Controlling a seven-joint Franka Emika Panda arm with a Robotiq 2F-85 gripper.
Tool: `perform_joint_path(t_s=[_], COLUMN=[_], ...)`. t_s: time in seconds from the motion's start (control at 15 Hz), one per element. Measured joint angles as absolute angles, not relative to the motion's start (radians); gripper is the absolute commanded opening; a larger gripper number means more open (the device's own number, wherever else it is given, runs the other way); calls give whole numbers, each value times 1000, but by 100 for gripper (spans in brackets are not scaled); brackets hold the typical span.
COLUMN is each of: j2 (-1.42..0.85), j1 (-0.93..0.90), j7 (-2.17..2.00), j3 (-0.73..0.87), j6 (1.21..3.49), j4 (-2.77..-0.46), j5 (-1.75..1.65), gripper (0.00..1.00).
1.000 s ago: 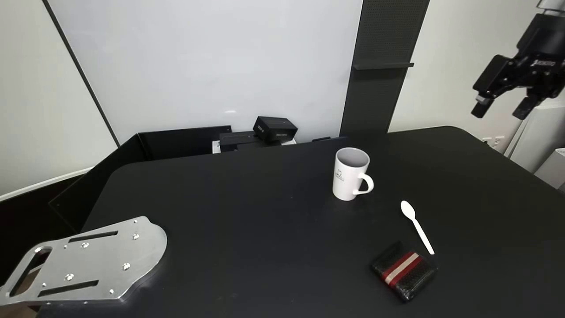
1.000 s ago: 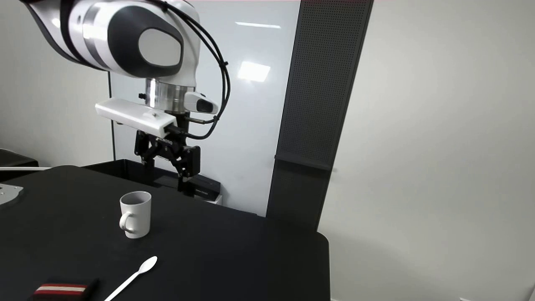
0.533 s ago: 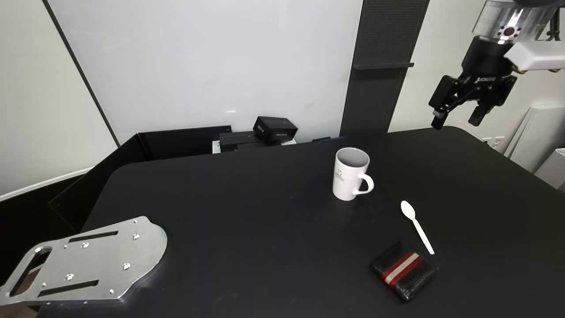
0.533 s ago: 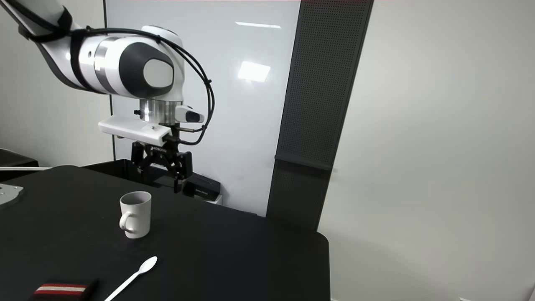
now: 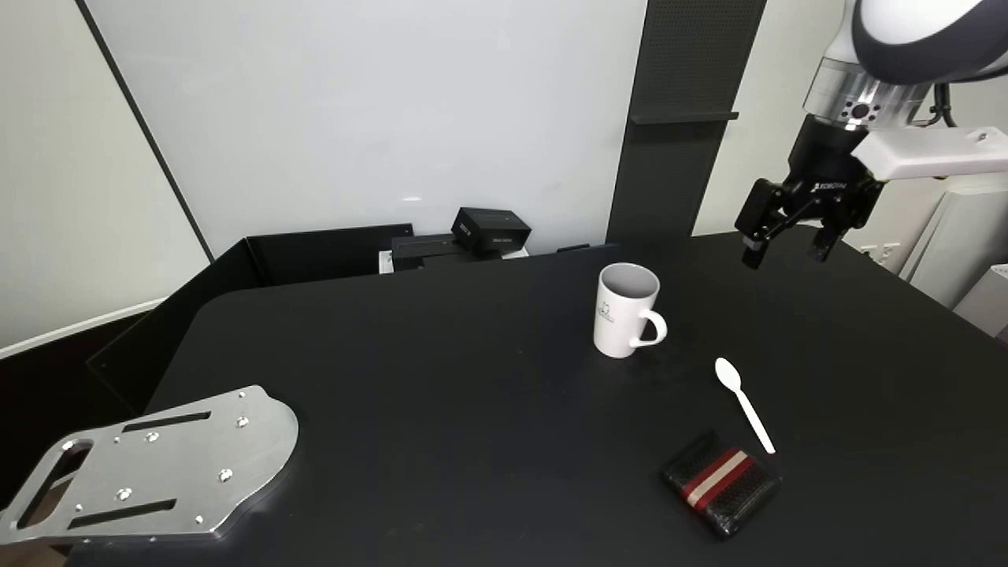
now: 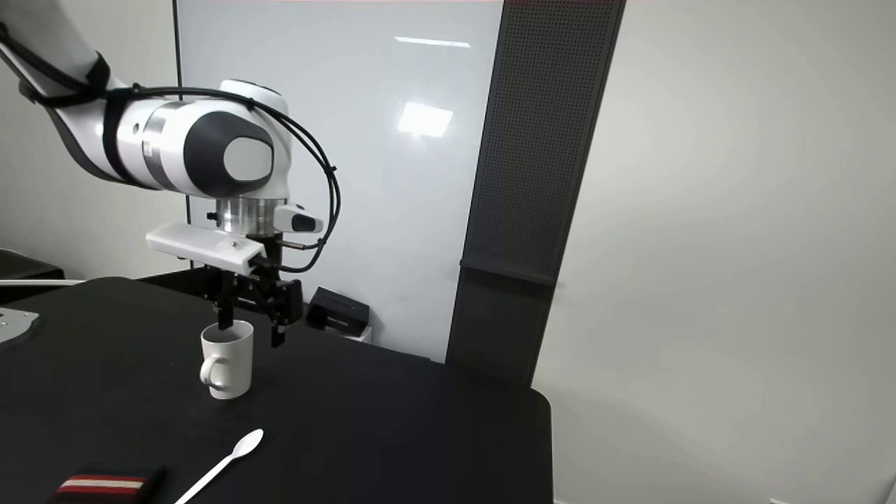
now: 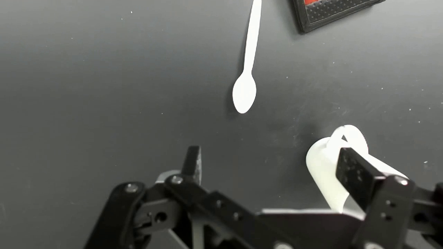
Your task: Put the spoon in the mug
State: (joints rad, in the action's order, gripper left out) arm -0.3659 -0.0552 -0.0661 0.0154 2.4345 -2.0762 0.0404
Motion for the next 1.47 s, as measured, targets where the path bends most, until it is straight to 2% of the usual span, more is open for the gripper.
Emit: perform_joint_path(t_s=[0.73,1.47], j2=[-370,-546], j1=[-55,-59], j7=[-92,-121], j3=[18,20], j6=[2459,2565], j4=[-2100,-2104], j5=[37,74], gripper=[100,100])
